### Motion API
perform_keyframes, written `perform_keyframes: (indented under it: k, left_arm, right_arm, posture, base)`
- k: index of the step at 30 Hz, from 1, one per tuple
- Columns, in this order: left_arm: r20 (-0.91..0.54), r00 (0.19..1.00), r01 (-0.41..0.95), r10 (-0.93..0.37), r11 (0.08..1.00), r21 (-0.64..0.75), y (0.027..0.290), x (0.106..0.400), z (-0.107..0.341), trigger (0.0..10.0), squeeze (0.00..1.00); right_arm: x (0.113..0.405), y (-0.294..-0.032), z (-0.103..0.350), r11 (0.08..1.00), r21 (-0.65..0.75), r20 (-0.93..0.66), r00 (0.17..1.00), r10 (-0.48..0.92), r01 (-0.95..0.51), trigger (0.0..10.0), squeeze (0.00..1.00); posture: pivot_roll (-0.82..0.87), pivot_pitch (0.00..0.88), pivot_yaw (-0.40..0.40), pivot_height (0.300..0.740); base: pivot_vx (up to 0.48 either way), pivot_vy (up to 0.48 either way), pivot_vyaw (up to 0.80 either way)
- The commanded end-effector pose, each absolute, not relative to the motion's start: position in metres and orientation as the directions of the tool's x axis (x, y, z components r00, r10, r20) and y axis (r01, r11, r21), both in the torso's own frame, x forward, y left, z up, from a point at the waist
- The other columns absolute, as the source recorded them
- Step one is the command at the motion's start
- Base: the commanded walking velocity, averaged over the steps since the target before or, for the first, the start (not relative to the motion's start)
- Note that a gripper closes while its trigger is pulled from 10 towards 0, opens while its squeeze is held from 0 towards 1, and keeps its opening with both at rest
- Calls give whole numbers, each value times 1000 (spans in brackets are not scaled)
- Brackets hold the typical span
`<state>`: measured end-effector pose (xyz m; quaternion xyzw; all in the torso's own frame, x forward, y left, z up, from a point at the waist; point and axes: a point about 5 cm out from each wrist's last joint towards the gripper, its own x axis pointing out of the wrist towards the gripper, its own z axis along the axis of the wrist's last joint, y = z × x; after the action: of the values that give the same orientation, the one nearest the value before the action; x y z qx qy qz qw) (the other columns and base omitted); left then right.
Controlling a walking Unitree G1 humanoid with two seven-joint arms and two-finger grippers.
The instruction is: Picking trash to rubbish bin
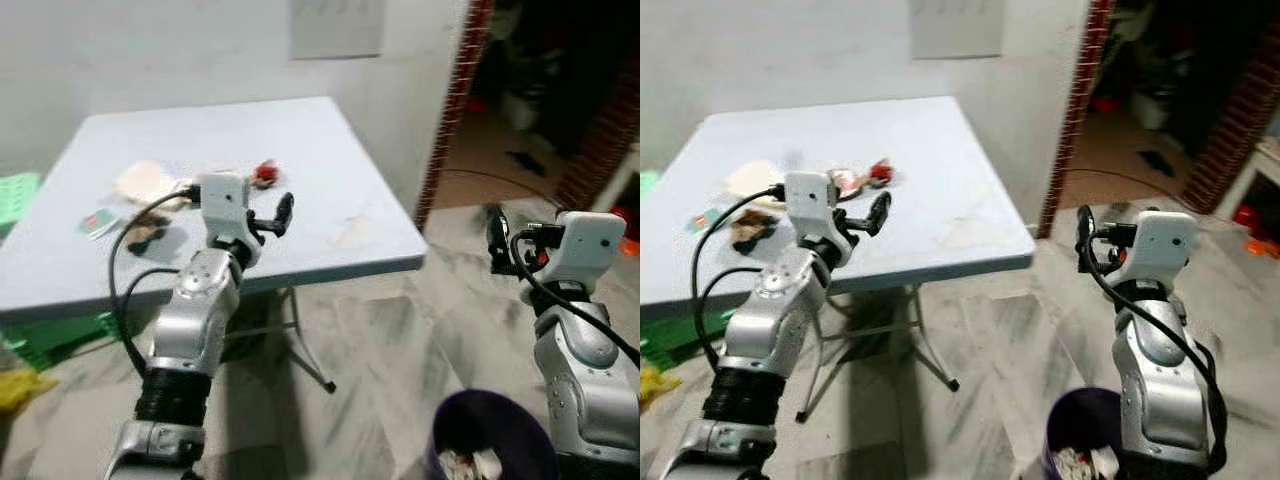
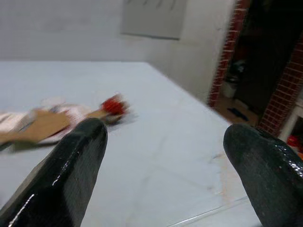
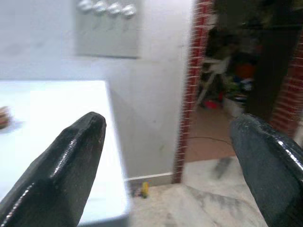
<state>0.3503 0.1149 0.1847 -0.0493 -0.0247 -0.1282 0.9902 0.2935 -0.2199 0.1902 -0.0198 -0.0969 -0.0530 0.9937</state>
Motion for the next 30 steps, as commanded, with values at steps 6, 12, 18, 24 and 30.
perform_keyframes:
  k: [6,12,18,24,30]
  left_arm:
    - [40,972,235,-232,969,-79,117,351,183,10000,0]
    - [28,972,236,-234,968,-81,116,350,180,10000,0]
    - [16,969,245,-245,966,-81,113,348,177,10000,0]
    - [-9,966,256,-258,963,-86,111,346,171,10000,0]
    - [-21,963,267,-270,959,-91,109,344,169,10000,0]
  right_arm:
    - [295,-218,191,995,-28,195,977,-92,99,10000,0]
    - [294,-217,189,996,-33,185,979,-79,86,10000,0]
    - [293,-216,187,998,-7,179,982,-65,68,10000,0]
    - [290,-215,186,999,-17,174,984,-36,40,10000,0]
    - [286,-215,184,999,-17,166,985,-35,38,10000,0]
  posture:
    - [-69,31,-33,740]
    - [-70,28,-35,740]
    - [-76,20,-34,740]
    - [-80,19,-33,740]
    - [-81,21,-33,740]
  base:
    - [0,0,800]
    - [0,0,800]
    - [0,0,74]
    - [0,0,0]
    - [0,66,0]
